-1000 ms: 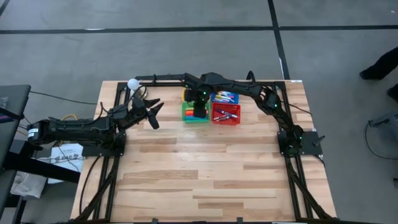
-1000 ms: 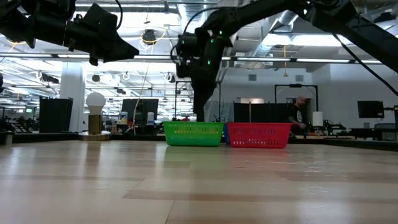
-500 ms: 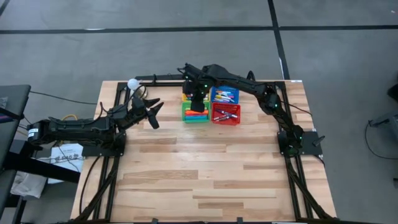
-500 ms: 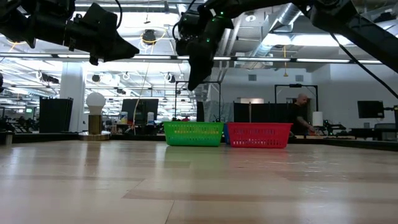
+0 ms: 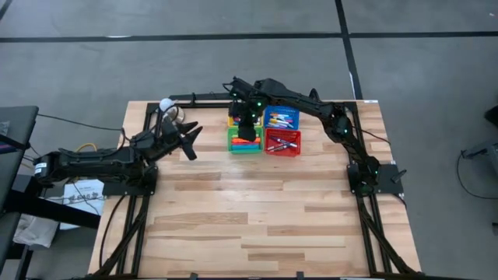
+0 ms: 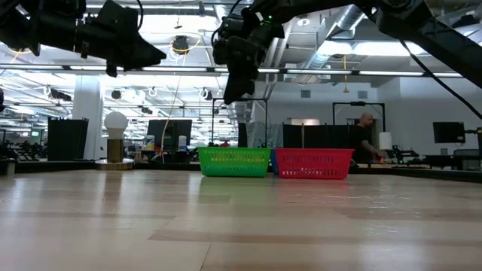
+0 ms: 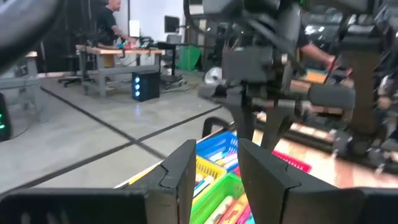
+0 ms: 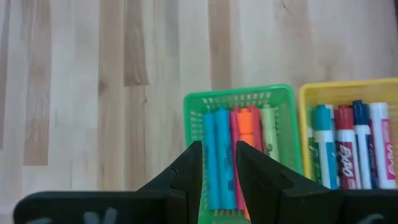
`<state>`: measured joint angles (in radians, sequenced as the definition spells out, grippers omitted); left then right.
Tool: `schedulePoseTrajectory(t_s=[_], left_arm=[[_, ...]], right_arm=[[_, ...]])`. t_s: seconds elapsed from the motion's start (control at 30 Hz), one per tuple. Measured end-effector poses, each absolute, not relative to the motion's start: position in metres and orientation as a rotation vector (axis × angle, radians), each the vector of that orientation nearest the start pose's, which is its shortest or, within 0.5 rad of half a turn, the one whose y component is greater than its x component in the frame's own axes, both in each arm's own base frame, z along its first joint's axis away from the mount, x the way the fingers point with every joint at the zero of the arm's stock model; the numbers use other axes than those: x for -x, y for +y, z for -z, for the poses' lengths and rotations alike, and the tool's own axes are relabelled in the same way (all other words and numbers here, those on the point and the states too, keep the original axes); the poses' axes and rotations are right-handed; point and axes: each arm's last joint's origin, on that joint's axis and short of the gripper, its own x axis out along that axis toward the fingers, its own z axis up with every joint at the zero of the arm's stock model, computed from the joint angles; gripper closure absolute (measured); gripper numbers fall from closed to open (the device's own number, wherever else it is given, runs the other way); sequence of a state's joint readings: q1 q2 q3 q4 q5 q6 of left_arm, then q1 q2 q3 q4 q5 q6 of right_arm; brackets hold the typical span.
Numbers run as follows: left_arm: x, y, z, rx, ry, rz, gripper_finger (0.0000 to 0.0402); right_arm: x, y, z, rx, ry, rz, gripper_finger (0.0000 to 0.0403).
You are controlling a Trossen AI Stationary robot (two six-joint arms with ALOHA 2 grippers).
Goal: Pick & Place Markers
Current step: Return to Home Position
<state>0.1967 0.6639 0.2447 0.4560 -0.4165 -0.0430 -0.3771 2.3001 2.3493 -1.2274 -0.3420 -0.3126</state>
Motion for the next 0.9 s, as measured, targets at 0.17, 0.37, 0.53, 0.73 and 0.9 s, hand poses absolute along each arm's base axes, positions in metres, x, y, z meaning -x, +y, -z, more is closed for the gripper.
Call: schedulePoseTrajectory(t_s=[0.17,0.37,0.53,0.73,0.9], left_arm=[[-0.142,0.038,-0.231,0.065,-0.094,-0.516,0.0284],[-0.135,0.033,-0.223,0.132,0.001,-0.399,0.0284],[-0.131,0.03,-0.223,0.162,0.014,-0.348,0.0284],[-0.127,0.03,-0.222,0.163,0.021,-0.348,0.0284],[-0.126,0.03,-0.222,0.167,0.025,-0.348,0.0284]], right_arm=[[-0.456,-0.147,-0.287,-0.09,1.039,-0.175,0.0317],[-0.46,-0.142,-0.288,-0.072,1.007,-0.182,0.0317],[-0.454,-0.152,-0.288,-0.143,1.007,-0.226,0.0317],[-0.433,-0.157,-0.324,-0.142,0.949,-0.178,0.0317],[-0.399,-0.156,-0.376,-0.073,0.882,-0.06,0.0317]])
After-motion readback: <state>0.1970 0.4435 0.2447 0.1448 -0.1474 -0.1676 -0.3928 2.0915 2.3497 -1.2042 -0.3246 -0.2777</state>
